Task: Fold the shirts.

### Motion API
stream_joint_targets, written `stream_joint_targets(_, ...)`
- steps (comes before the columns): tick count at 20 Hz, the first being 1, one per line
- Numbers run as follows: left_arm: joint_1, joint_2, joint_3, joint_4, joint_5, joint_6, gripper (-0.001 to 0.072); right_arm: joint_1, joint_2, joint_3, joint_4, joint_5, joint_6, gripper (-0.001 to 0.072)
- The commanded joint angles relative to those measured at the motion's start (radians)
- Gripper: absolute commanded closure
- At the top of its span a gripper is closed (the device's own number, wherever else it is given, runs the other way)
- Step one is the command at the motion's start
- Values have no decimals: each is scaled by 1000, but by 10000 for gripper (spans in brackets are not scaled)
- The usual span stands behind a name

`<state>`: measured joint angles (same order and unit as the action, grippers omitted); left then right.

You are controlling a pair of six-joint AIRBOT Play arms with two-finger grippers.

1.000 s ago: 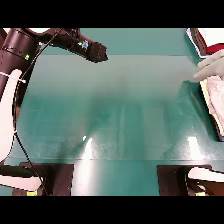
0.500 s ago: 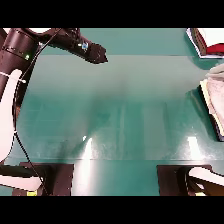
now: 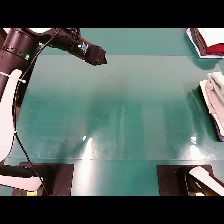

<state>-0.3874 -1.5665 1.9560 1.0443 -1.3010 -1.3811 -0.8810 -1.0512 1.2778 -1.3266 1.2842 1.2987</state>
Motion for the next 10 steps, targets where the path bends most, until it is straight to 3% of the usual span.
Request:
stream_joint_targets(1, 0, 0, 0, 0, -1, 2, 681, -80, 42, -93, -128, 50, 18, 183)
stream_joint_targets(3, 0, 0, 0, 0, -1, 2, 681, -107, 42, -92, -84, 63, 27, 183)
stream_joint_targets(5, 0, 0, 0, 0, 2, 2, 681, -84, 42, -91, 62, 54, 32, 184)
stream_joint_targets(10, 0, 0, 0, -14, -65, -10, 681, 179, 42, -91, 374, 50, 32, 186)
